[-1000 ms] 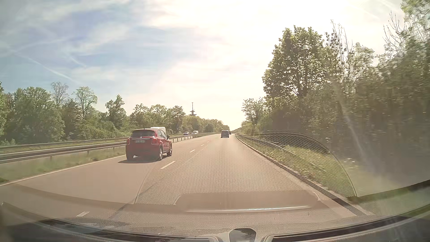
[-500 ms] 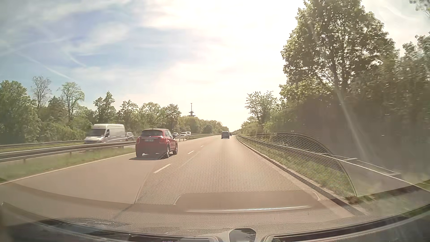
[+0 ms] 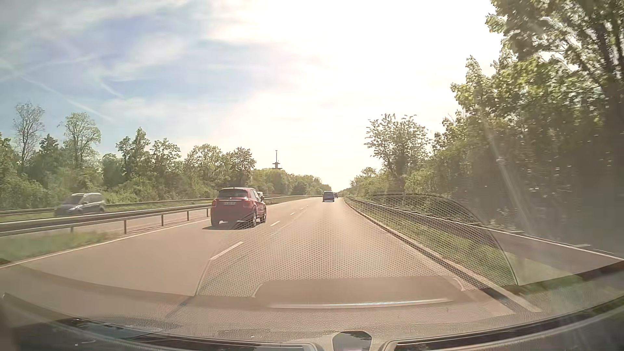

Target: Follow the waypoints while adhering to traffic rules and regulations

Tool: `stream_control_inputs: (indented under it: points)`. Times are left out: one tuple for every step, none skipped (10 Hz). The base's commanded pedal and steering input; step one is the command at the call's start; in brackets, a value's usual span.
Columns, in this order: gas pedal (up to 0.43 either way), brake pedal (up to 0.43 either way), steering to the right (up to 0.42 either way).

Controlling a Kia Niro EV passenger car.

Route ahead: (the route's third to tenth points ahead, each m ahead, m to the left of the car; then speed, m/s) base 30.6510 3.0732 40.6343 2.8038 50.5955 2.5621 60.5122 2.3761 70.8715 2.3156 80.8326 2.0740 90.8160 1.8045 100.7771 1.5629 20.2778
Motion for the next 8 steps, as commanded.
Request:
stream_control_inputs:
  points:
    - [0.098,0.000,0.001]
    - [0.098,0.000,0.001]
    - [0.098,0.000,0.001]
    - [0.098,0.000,0.002]
    - [0.098,0.000,0.001]
    - [0.098,0.000,0.001]
    - [0.110,0.000,0.001]
    - [0.110,0.000,0.001]
